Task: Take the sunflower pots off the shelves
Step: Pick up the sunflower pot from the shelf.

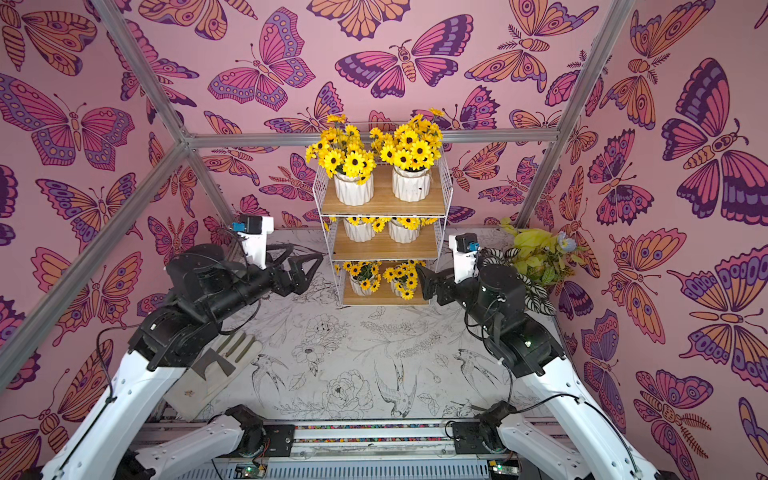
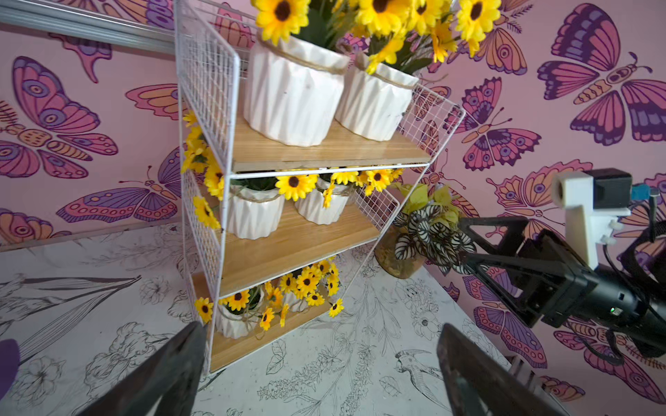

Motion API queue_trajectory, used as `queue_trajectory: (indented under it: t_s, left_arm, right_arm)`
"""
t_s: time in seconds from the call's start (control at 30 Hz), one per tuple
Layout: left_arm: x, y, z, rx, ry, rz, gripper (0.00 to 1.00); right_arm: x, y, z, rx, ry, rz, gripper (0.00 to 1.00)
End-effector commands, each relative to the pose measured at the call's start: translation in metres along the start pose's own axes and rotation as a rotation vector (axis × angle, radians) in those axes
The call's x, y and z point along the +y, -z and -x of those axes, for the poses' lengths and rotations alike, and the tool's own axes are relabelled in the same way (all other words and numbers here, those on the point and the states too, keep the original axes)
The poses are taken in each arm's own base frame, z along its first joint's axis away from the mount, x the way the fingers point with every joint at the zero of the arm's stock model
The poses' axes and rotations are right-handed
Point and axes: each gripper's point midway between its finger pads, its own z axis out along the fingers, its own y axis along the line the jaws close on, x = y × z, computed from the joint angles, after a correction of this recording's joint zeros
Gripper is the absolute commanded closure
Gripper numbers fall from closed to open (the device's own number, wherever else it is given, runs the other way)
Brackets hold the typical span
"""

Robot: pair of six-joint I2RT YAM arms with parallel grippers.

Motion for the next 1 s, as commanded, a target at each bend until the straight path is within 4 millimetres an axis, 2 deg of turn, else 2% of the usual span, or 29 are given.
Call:
queue_trajectory:
  t_s: [0.0,0.1,0.3,0.33,0.47,0.77,0.97]
  left_arm:
    - [-0.014,-0.011,0.014,-0.008,-0.072,-0.022,0.00]
    - [-0.022,-0.022,0.031,-0.030,-0.103,-0.016,0.00]
    - [-0.034,-0.041,0.053,-0.059,-0.167,0.013,0.00]
    - [-0.033,-0.057,0.046,-0.030,-0.173,0.023,0.00]
    - [-0.036,-0.075,0.050,-0.017,-0.192,0.043,0.00]
    - [-0.027,-0.105,0.063,-0.052,-0.241,0.144,0.00]
    - [-0.016,-0.123,0.065,-0.069,-0.245,0.211,0.00]
  right_arm:
    - [0.009,0.000,0.010,0.018,0.016,0.024,0.01]
    - [0.008,-0.001,0.020,0.021,0.042,0.001,0.01]
    - [0.008,0.001,0.036,0.018,0.078,-0.032,0.01]
    - [0.008,0.002,0.039,0.013,0.081,-0.035,0.01]
    - [0.006,0.003,0.045,0.012,0.082,-0.052,0.01]
    - [0.007,0.005,0.044,0.023,0.092,-0.048,0.01]
    - [0.010,0.008,0.045,0.019,0.089,-0.033,0.01]
